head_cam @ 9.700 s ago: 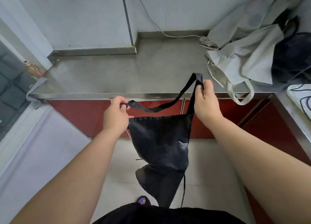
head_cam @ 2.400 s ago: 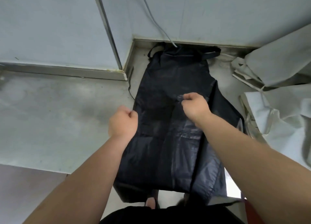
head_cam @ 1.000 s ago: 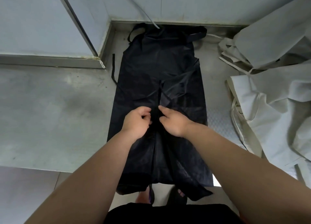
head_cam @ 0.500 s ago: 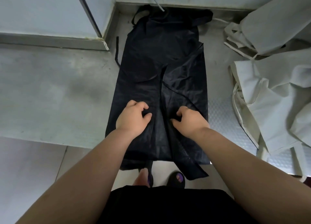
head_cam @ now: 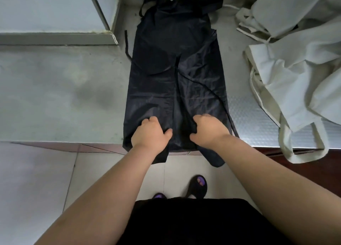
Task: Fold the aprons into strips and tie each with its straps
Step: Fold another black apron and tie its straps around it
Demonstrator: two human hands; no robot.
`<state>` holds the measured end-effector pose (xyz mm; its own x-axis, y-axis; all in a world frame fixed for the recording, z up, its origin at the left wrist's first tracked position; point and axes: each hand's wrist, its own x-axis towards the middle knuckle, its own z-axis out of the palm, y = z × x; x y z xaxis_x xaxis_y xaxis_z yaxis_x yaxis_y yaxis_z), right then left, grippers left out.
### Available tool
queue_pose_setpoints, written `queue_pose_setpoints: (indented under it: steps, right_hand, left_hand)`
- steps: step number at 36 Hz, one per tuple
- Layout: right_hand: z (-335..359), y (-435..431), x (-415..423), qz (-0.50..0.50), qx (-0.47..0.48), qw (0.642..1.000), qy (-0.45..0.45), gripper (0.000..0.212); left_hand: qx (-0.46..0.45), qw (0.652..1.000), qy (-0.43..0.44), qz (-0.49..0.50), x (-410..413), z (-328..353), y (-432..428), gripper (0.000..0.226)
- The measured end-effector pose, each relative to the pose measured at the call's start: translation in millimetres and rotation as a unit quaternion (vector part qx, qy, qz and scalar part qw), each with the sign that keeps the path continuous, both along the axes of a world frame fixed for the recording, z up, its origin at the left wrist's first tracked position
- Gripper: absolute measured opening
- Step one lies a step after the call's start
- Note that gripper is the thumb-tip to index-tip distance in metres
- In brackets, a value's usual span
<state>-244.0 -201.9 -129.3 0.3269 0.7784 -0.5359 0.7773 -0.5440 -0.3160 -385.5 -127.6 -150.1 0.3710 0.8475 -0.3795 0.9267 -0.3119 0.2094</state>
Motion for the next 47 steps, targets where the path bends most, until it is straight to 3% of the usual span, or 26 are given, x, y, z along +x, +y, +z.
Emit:
queue_pose_setpoints:
  steps: [5, 8, 11, 12, 15, 18, 21, 24, 26, 31, 36, 38, 41, 44, 47]
  right_hand:
    - [-2, -11, -23, -0.058, -0.033, 0.997, -0.048, 0.043]
    - [-5, -17, -34, -0.095, 0.002, 0.995, -0.033, 0.044]
    - [-6, -23, -47, -0.110, 0.048, 0.991, 0.064, 0.051]
    - [-5, -24, -52, -0.098, 0.044, 0.989, 0.098, 0.049]
    - [-10, -29, -64, -0.080, 0.031, 0.984, 0.153, 0.015]
    - [-9, -32, -67, -0.143, 0.051, 0.977, 0.151, 0.023]
    - [-4, -32, -65, -0.211, 0.094, 0.964, 0.131, 0.038]
    - [1, -26, -65, -0.229, 0.096, 0.958, 0.143, 0.040]
    - [3, -18, -72, -0.221, 0.071, 0.965, 0.126, 0.048]
    - [-8, -2, -86, -0.194, -0.011, 0.981, -0.010, 0.059]
    - [-16, -2, -92, -0.221, 0.026, 0.975, -0.022, 0.055]
    - [-18, -6, -95, -0.230, 0.061, 0.971, -0.016, 0.047]
    - [-25, -14, -102, -0.278, 0.096, 0.956, -0.001, 0.029]
    - [-30, -21, -109, -0.312, 0.082, 0.946, 0.042, 0.037]
    - [-39, -27, -114, -0.340, 0.097, 0.925, 0.140, 0.053]
  left_hand:
    - [0.000, 0.998, 0.029, -0.050, -5, 4, -8, 0.067]
    - [-0.018, 0.998, 0.001, -0.063, -5, 1, -10, 0.051]
    - [-0.012, 0.998, -0.024, -0.062, -7, -2, -7, 0.031]
    - [-0.015, 0.997, -0.037, -0.059, -8, -2, -4, 0.026]
    - [-0.112, 0.979, -0.165, -0.047, -12, -1, 2, 0.023]
    - [-0.183, 0.949, -0.245, -0.077, -21, 4, 4, 0.012]
    - [-0.137, 0.952, -0.254, -0.100, -36, 1, 9, 0.022]
    - [-0.006, 0.962, -0.271, -0.034, -55, -7, 16, 0.028]
    - [0.026, 0.959, -0.280, 0.026, -71, -11, 20, 0.028]
    - [0.039, 0.960, -0.248, 0.127, -100, -18, 21, 0.022]
    - [0.002, 0.958, -0.213, 0.190, -113, -24, 11, 0.025]
    - [-0.044, 0.938, -0.257, 0.230, -114, -33, 9, 0.027]
    - [-0.113, 0.879, -0.344, 0.309, -112, -44, 8, 0.021]
    - [-0.154, 0.847, -0.388, 0.329, -113, -46, 1, 0.023]
    - [-0.218, 0.815, -0.423, 0.330, -113, -46, -11, 0.019]
